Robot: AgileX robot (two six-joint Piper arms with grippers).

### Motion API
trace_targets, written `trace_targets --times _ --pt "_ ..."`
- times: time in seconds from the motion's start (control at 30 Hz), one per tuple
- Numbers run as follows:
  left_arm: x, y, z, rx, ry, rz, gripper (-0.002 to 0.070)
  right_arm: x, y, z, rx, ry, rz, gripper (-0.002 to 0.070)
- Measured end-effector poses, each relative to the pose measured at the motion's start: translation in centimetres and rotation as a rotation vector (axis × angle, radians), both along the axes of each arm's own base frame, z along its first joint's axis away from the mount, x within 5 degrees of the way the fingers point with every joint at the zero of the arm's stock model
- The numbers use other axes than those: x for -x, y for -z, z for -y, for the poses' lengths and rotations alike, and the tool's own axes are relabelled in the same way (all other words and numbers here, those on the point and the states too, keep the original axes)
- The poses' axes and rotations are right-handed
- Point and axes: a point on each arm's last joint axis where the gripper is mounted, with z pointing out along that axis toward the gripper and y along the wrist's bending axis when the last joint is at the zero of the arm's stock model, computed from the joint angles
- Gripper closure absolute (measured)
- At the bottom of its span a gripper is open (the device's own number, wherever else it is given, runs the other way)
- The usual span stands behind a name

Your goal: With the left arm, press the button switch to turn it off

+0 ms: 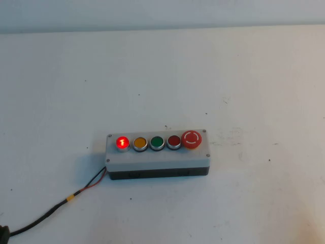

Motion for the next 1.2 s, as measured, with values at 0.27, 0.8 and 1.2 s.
trace_targets --times 0.27,0.8,1.2 --pt "0.0 0.0 0.0 -0.004 0.001 0.0 0.0678 0.0 0.0 0.0 0.0 0.0 0.0 0.0692" --pt "0.0 -0.05 0.11 0.025 0.004 0.003 0.0678 0.0 0.0 0.0 0.0 0.0 0.0 0.0692" --pt "-0.08 -0.8 0.87 0.328 0.007 0.036 0.0678 0.0 0.0 0.0 0.0 0.0 0.0 0.0692"
